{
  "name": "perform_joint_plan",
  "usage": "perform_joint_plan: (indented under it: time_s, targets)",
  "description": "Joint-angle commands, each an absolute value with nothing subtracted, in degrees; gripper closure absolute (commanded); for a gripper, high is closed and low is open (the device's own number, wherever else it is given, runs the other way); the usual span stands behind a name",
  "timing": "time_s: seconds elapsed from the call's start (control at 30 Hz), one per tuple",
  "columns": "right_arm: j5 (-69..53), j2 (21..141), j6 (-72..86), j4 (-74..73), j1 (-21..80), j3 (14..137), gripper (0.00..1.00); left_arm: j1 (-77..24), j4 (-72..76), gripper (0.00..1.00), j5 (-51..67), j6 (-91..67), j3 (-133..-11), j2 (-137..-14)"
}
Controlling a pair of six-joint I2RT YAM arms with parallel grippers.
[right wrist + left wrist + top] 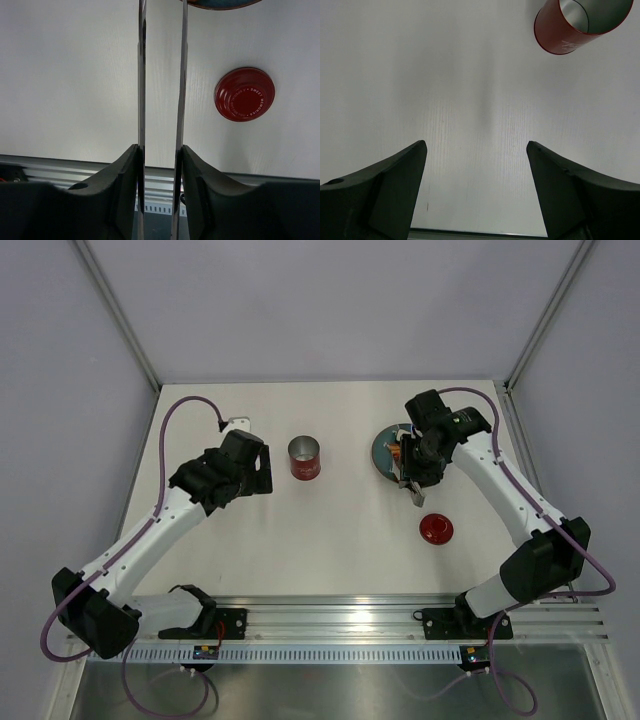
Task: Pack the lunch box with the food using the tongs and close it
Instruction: Pick up the fake food from the plate.
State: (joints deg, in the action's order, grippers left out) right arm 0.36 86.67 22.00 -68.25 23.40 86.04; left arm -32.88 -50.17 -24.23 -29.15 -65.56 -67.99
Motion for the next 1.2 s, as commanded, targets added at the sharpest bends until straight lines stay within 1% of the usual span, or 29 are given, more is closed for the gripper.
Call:
perform_joint_plan:
  time_s: [0.0,0.17,0.33,0.67,0.77,0.83,1.17]
  targets:
    - [-0.5,86.6,20.9,-69.1,22.9,87.9,0.56,-32.4,-49.0,0.14,-26.5,-28.2,-66.9,-67.8]
    - [-0.3,86.4,20.9,-68.2,22.2,87.5,0.56,-32.3,-48.1,0.14,-26.0,-28.6,-65.6,-67.1]
    - [2.6,87.3,20.6,-67.9,21.9,87.6,0.56,-32.3,-47.6,0.14,-25.8,-29.1,-64.8,-66.5]
    - [7.0,83.6,22.0,-63.6,21.9,85.5,0.56,-32.3,-47.8,0.14,-25.8,-29.3,-65.3,-67.1]
    - [7.5,83.2,22.1,-62.1,22.0,84.3,0.55,-32.3,-47.8,0.14,-25.9,-29.3,-65.6,-67.6]
    - [7.4,83.6,22.1,-61.6,21.9,83.8,0.52,-32.3,-47.6,0.14,-25.9,-29.2,-65.5,-67.9]
    - [7.2,85.6,21.0,-60.0,21.9,83.3,0.53,-32.3,-47.4,0.14,-26.0,-29.2,-66.1,-69.3]
